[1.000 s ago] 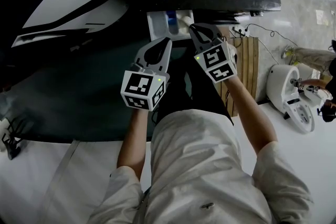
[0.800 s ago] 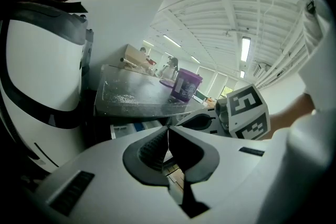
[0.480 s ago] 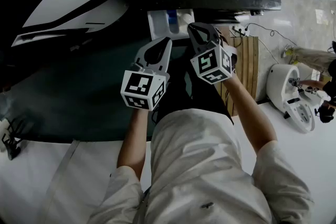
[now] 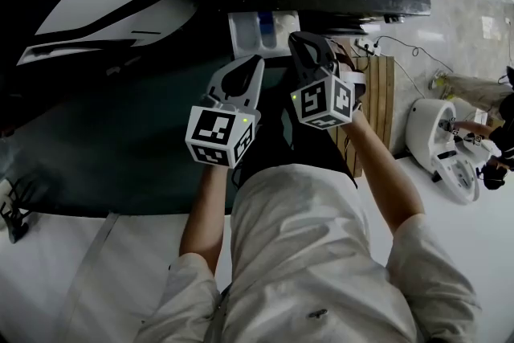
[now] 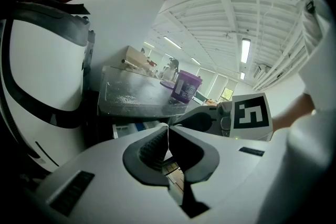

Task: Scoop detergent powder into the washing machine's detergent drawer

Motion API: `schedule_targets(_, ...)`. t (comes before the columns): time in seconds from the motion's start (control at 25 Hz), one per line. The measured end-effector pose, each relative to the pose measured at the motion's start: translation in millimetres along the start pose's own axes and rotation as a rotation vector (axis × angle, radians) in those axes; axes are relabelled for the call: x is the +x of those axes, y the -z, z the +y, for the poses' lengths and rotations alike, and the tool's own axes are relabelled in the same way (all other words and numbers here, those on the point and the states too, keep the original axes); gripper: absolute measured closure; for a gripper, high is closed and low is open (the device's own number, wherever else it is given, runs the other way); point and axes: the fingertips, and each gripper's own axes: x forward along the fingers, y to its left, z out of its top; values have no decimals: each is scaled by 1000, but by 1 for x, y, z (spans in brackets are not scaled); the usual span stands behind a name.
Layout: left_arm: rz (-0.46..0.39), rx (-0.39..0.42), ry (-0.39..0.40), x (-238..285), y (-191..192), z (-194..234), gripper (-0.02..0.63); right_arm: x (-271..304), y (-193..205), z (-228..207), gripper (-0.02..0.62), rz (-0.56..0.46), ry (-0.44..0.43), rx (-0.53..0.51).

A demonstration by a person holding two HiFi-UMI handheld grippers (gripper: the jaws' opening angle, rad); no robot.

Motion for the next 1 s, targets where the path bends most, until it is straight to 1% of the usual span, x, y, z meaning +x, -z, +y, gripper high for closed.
schedule_targets(0.24, -6, -2, -7, -5, 1, 1, 586, -2, -3, 1, 584, 7, 34, -74)
schedule_targets(0.4, -7, 0, -6, -6, 1, 1, 586, -4, -6, 4, 584, 14, 53, -155)
schedule_targets(0.64, -12, 5, -7, -9, 0, -1, 587, -7, -4, 6, 584, 11, 54, -174)
schedule_targets(0.72, -11, 5, -9, -11, 0, -1, 586, -7, -3, 8, 584, 12, 44, -169)
schedule_targets(0.88, -13, 7, -10, -13, 1, -2, 586, -7, -2, 8, 584, 5, 52, -151)
schedule_targets(1.0, -14, 6, -13, -15, 2, -1, 586, -6, -3, 10, 584, -5, 37, -147)
